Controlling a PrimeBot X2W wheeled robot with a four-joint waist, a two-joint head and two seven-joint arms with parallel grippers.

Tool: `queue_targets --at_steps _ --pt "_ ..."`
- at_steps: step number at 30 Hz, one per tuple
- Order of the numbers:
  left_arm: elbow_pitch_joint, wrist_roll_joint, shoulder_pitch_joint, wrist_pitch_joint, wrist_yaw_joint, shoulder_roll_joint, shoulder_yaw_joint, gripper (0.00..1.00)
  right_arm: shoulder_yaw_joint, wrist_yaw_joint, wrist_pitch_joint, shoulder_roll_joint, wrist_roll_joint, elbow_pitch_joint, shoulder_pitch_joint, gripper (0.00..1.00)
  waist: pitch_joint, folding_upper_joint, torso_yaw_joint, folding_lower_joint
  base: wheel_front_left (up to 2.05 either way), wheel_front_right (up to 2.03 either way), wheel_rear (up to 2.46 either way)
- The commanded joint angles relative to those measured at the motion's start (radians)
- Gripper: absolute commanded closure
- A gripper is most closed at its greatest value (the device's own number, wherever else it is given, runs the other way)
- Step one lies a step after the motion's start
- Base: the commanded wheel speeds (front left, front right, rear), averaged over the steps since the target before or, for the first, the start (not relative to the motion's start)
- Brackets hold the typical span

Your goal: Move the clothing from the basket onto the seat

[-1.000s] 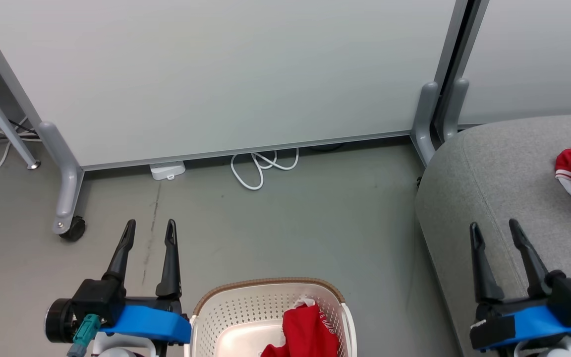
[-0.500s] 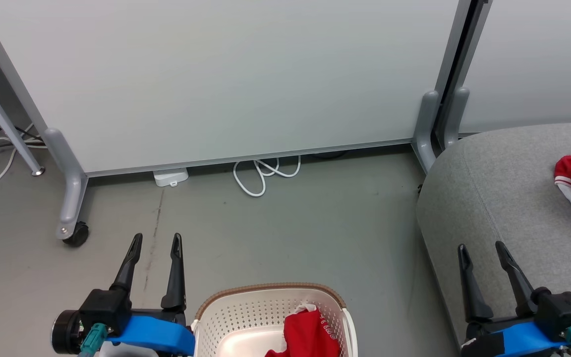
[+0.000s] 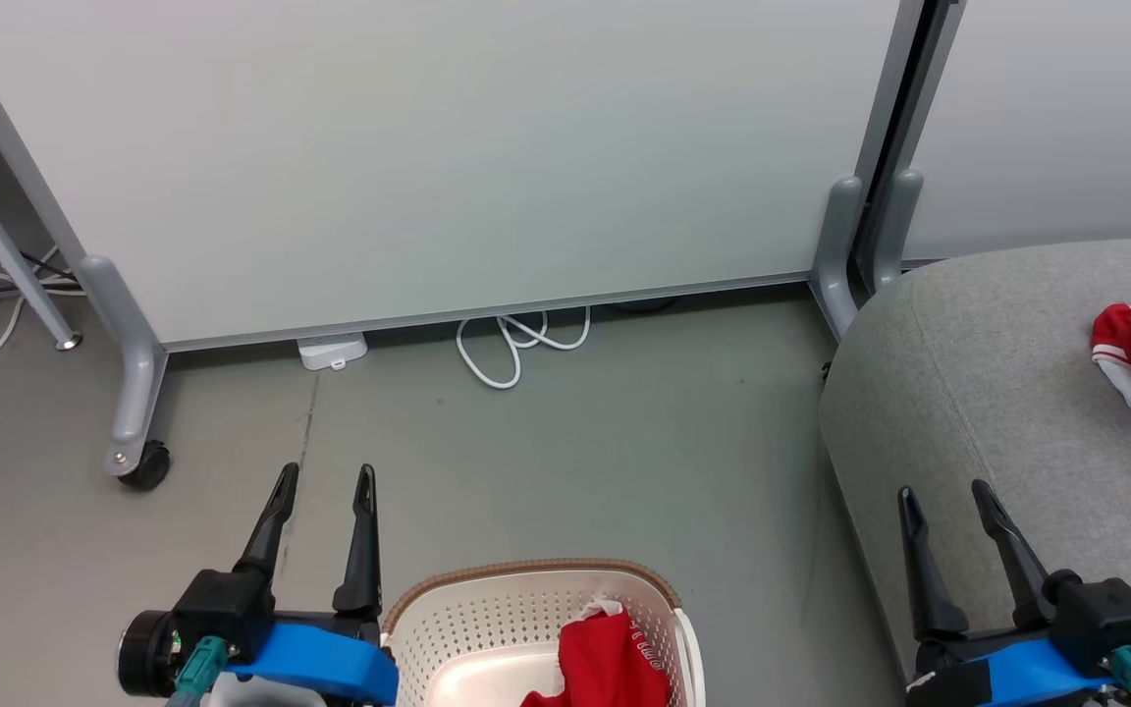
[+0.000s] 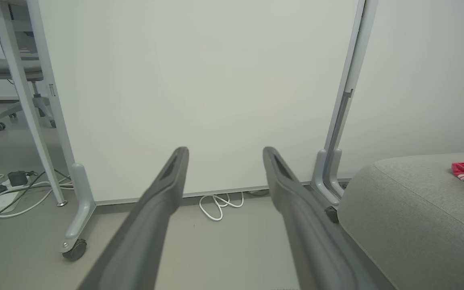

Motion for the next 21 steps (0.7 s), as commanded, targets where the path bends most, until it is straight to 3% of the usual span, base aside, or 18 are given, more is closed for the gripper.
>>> queue_targets --at_steps 1,9,21 --pt "0.010 -0.005 -0.025 -0.003 -0.001 -0.001 -0.008 0.00 0.004 0.000 -0.003 0.003 0.001 0.001 -0.001 0.00 0.004 0.0000 -0.003 0.0001 0.00 0.00 0.00" --pt "0.108 -0.045 -0.106 -0.003 -0.001 0.015 -0.089 0.00 0.027 0.000 -0.003 0.002 -0.002 -0.003 -0.038 0.00 0.038 0.0000 -0.038 0.0001 0.00 0.00 0.00" --pt "0.425 -0.180 -0.348 -0.003 -0.001 0.044 -0.374 0.00 0.059 0.000 -0.003 0.002 -0.006 -0.027 -0.172 0.00 0.225 0.0000 -0.137 0.0001 0.00 0.00 0.00"
